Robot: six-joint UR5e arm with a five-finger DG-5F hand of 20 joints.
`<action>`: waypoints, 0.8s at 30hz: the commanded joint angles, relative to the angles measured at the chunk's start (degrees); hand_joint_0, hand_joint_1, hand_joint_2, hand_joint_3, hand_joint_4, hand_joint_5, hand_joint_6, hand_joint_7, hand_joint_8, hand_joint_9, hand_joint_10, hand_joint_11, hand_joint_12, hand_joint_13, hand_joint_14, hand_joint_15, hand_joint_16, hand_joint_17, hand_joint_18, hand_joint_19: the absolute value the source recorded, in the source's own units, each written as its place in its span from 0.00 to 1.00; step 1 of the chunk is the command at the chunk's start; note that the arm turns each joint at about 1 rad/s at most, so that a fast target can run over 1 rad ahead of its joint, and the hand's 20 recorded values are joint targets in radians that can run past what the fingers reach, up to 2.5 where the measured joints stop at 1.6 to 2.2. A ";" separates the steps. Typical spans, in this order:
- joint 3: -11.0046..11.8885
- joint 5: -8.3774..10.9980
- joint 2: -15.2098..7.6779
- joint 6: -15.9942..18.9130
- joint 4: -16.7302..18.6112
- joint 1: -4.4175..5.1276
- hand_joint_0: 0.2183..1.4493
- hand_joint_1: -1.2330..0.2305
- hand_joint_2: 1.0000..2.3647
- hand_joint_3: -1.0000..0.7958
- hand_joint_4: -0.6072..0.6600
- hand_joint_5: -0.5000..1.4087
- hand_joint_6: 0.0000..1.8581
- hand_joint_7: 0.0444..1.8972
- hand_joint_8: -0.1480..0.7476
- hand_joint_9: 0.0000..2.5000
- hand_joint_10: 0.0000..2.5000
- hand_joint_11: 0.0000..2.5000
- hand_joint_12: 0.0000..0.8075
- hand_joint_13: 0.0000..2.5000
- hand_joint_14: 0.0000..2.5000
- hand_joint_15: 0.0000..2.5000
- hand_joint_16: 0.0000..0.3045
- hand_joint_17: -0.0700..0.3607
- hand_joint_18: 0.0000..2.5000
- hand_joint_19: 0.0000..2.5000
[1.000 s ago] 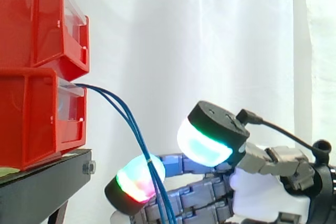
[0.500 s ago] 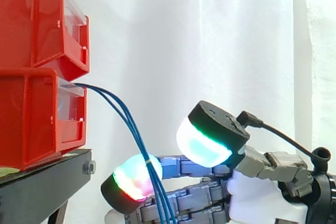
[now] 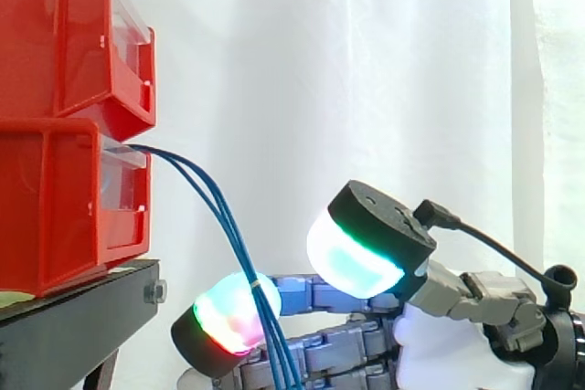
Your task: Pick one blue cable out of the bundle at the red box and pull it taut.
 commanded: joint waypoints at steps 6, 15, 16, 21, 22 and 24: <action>0.00 -0.62 -0.40 0.61 1.87 -0.24 0.30 0.38 0.00 0.29 0.74 0.20 0.27 0.55 0.53 0.22 0.00 0.06 0.45 0.17 0.00 0.07 0.17 0.44 0.16 0.12; 0.09 -0.62 -2.69 1.04 5.21 -0.24 0.30 0.37 0.00 0.29 0.74 0.20 0.27 0.55 0.53 0.22 0.00 0.06 0.45 0.17 0.00 0.07 0.17 0.44 0.16 0.12; 0.09 -0.62 -2.69 1.22 5.73 -0.24 0.30 0.37 0.00 0.29 0.75 0.20 0.27 0.55 0.53 0.22 0.00 0.06 0.45 0.17 0.00 0.07 0.17 0.44 0.16 0.12; 0.09 -0.70 -2.69 1.40 5.47 -0.41 0.30 0.38 0.00 0.29 0.74 0.20 0.27 0.55 0.53 0.22 0.00 0.06 0.45 0.17 0.00 0.07 0.17 0.44 0.16 0.12; 0.09 -0.70 -2.69 1.48 5.38 -0.41 0.30 0.38 0.00 0.29 0.74 0.20 0.27 0.55 0.53 0.22 0.00 0.06 0.45 0.17 0.00 0.07 0.17 0.44 0.16 0.12; 0.09 -0.70 -2.69 1.66 5.38 -0.41 0.30 0.38 0.00 0.29 0.74 0.20 0.27 0.54 0.53 0.22 0.00 0.06 0.45 0.17 0.00 0.07 0.17 0.44 0.16 0.12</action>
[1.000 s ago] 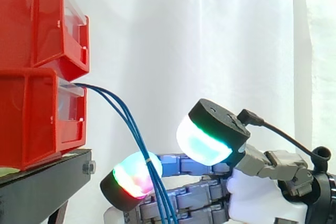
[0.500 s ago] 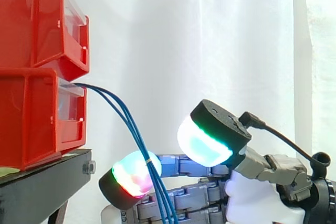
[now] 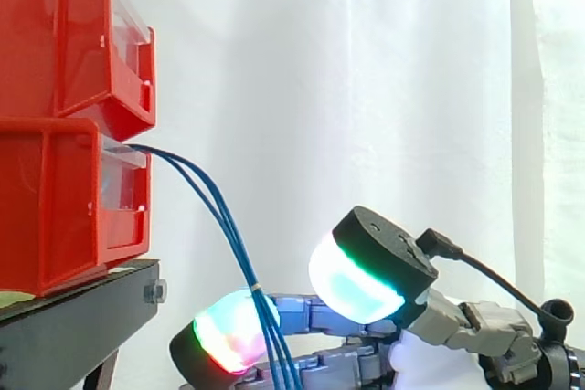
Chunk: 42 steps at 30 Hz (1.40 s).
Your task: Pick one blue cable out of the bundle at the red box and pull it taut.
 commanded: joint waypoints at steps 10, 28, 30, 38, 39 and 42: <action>0.01 -0.02 -0.05 0.17 0.04 -0.04 0.30 0.38 0.00 0.29 0.75 0.20 0.27 0.55 0.53 0.22 0.00 0.06 0.45 0.17 0.00 0.07 0.17 0.44 0.16 0.11; 1.42 -0.02 -0.13 -0.80 1.45 1.28 0.30 0.38 0.00 0.29 0.76 0.20 0.27 0.51 0.53 0.22 0.00 0.06 0.45 0.17 0.00 0.07 0.17 0.44 0.16 0.12; 1.42 -0.02 -0.13 -0.80 1.45 1.11 0.30 0.38 0.00 0.29 0.77 0.20 0.27 0.51 0.53 0.22 0.00 0.06 0.45 0.17 0.00 0.07 0.17 0.44 0.16 0.12; 1.42 -0.28 -0.49 -0.44 1.53 0.84 0.30 0.38 0.00 0.29 0.77 0.20 0.27 0.50 0.53 0.22 0.00 0.05 0.45 0.17 0.00 0.07 0.17 0.44 0.16 0.12; 1.51 -0.28 -0.75 -0.36 1.97 0.84 0.30 0.38 0.00 0.29 0.77 0.20 0.27 0.50 0.53 0.22 0.00 0.06 0.45 0.17 0.00 0.07 0.17 0.44 0.16 0.12; 1.86 -0.28 -1.98 0.35 4.17 0.84 0.30 0.38 0.00 0.29 0.77 0.20 0.27 0.49 0.53 0.22 0.00 0.06 0.45 0.17 0.00 0.07 0.17 0.44 0.16 0.12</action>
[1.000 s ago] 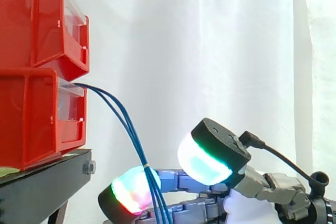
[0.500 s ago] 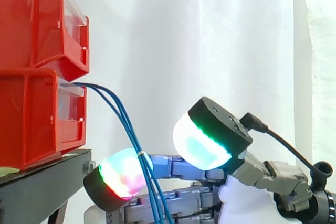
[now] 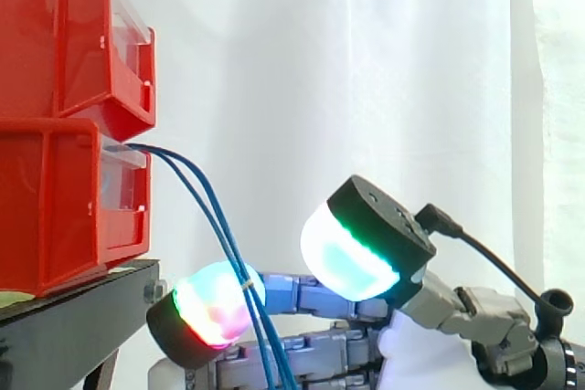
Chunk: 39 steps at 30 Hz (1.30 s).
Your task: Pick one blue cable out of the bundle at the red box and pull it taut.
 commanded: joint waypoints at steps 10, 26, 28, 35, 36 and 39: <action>0.31 -0.02 -1.28 2.00 2.41 -0.11 0.30 0.38 0.00 0.29 0.77 0.20 0.27 0.49 0.53 0.22 0.00 0.05 0.45 0.17 0.00 0.07 0.17 0.44 0.16 0.12; 0.66 -0.02 -3.74 3.76 5.13 -0.11 0.30 0.38 0.00 0.29 0.78 0.19 0.27 0.48 0.53 0.22 0.00 0.06 0.46 0.17 0.00 0.07 0.17 0.44 0.16 0.12; 0.66 -0.02 -3.74 3.76 5.13 -0.11 0.29 0.38 0.00 0.29 0.78 0.19 0.27 0.48 0.53 0.22 0.00 0.05 0.45 0.17 0.00 0.07 0.17 0.44 0.16 0.12; 0.75 0.07 -3.65 4.29 5.13 -0.11 0.30 0.38 0.00 0.29 0.77 0.20 0.27 0.49 0.53 0.22 0.00 0.05 0.46 0.17 0.00 0.07 0.17 0.44 0.16 0.12; 0.75 -0.02 -3.65 4.29 5.13 -0.11 0.30 0.38 0.00 0.29 0.77 0.20 0.27 0.49 0.53 0.22 0.00 0.05 0.45 0.17 0.00 0.07 0.17 0.44 0.16 0.12; 1.19 -0.02 -3.74 4.11 5.04 -0.11 0.30 0.37 0.00 0.29 0.77 0.20 0.27 0.50 0.53 0.22 0.00 0.06 0.45 0.17 0.00 0.07 0.17 0.44 0.16 0.11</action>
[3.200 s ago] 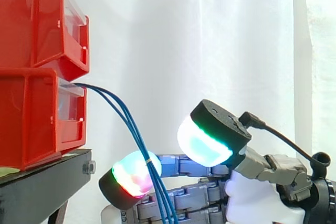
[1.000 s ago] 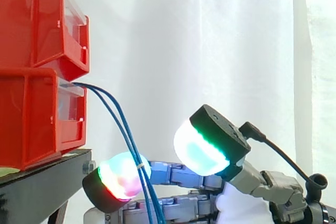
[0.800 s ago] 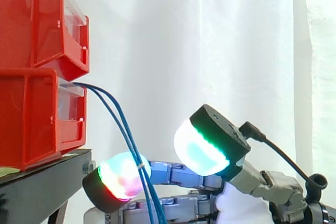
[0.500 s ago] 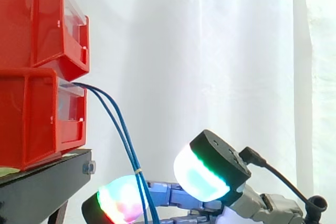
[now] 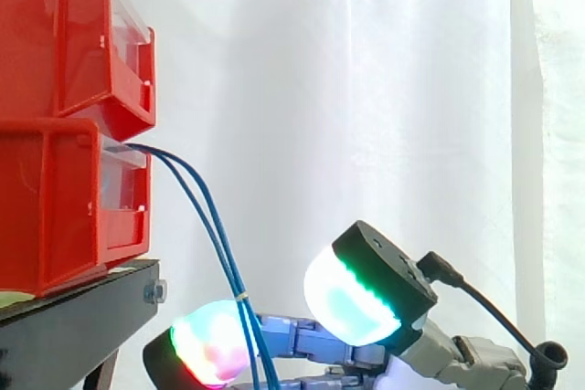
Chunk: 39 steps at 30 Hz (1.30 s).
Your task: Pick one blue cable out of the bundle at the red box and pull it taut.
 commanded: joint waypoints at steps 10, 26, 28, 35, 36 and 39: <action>1.95 0.08 -0.01 -2.57 -2.42 0.98 0.30 0.36 0.00 0.28 0.77 0.20 0.27 0.50 0.53 0.22 0.00 0.06 0.45 0.17 0.00 0.07 0.17 0.44 0.16 0.11; 2.03 0.08 -0.01 -4.51 -3.65 1.59 0.30 0.36 0.00 0.29 0.76 0.20 0.27 0.51 0.53 0.22 0.00 0.05 0.45 0.17 0.00 0.07 0.17 0.44 0.16 0.12; 2.03 0.08 -0.01 -4.51 -3.56 1.50 0.30 0.37 0.00 0.29 0.77 0.20 0.27 0.51 0.53 0.22 0.00 0.06 0.45 0.17 0.00 0.07 0.17 0.44 0.16 0.12; 2.03 -0.01 -0.01 -2.48 -3.65 0.71 0.30 0.39 0.00 0.29 0.76 0.20 0.27 0.51 0.53 0.22 0.00 0.06 0.45 0.17 0.00 0.07 0.17 0.44 0.16 0.12; 2.03 -0.01 -0.01 -2.22 -3.65 0.71 0.30 0.39 0.00 0.29 0.76 0.20 0.27 0.51 0.53 0.22 0.00 0.06 0.45 0.17 0.00 0.07 0.17 0.44 0.16 0.12; 2.03 -0.71 -0.01 -1.60 -3.65 0.10 0.30 0.39 0.00 0.29 0.77 0.20 0.27 0.51 0.53 0.22 0.00 0.06 0.45 0.17 0.00 0.07 0.17 0.44 0.16 0.12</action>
